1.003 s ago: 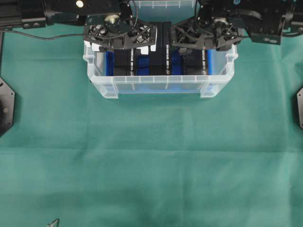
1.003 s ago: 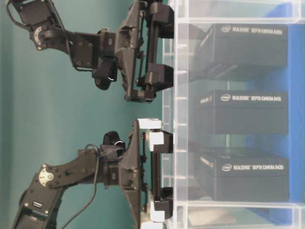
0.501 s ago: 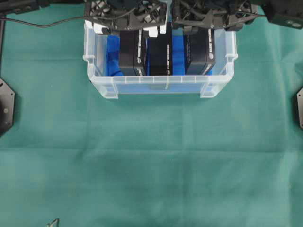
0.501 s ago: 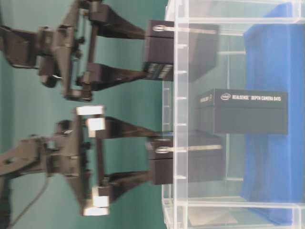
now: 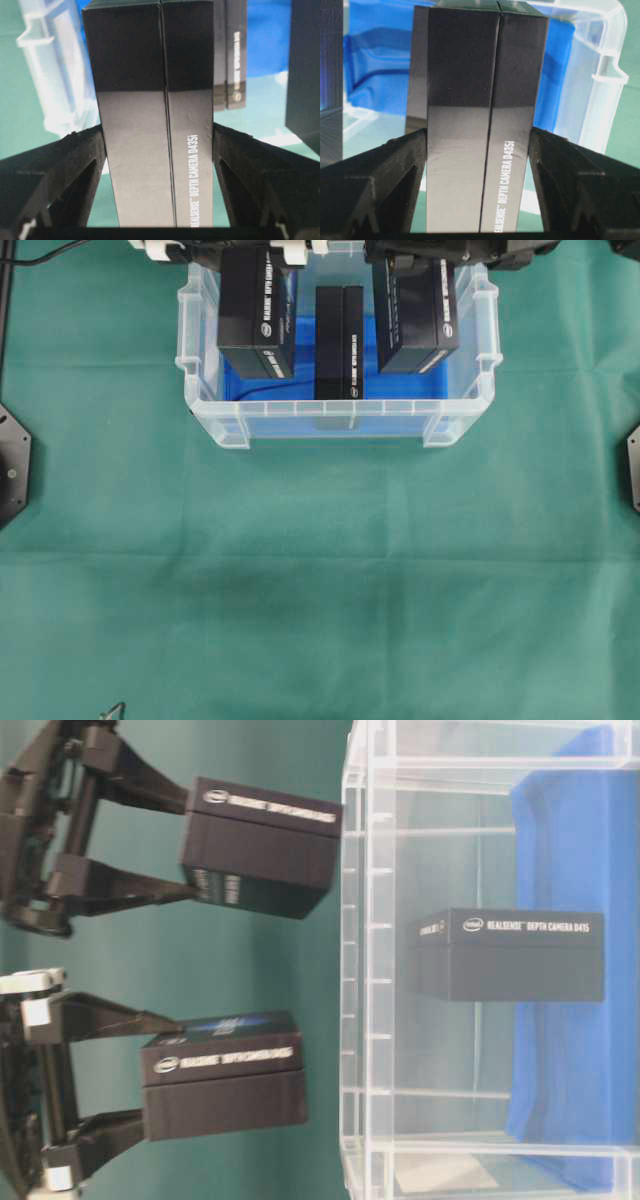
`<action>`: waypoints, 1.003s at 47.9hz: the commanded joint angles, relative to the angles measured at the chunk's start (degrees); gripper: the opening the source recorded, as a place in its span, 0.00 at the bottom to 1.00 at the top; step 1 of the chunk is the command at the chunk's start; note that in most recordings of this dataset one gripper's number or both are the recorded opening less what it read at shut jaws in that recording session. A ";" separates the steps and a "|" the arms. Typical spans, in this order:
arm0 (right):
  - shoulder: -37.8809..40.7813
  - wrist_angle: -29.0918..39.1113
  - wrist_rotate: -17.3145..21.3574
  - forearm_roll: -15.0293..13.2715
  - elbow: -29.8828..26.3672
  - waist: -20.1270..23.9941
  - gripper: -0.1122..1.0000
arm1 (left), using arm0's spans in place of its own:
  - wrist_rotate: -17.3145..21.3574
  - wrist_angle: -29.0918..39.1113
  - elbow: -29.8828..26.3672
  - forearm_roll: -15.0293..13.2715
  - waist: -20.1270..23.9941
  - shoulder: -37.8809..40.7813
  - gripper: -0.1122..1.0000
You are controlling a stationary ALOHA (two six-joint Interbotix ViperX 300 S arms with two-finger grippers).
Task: Take the box out of the case with both arms.
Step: 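Lift both gripped boxes straight up out of the case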
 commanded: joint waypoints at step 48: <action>0.26 12.83 -0.88 -1.05 -14.68 3.69 0.69 | 0.79 9.93 -18.90 0.18 -1.85 2.64 0.68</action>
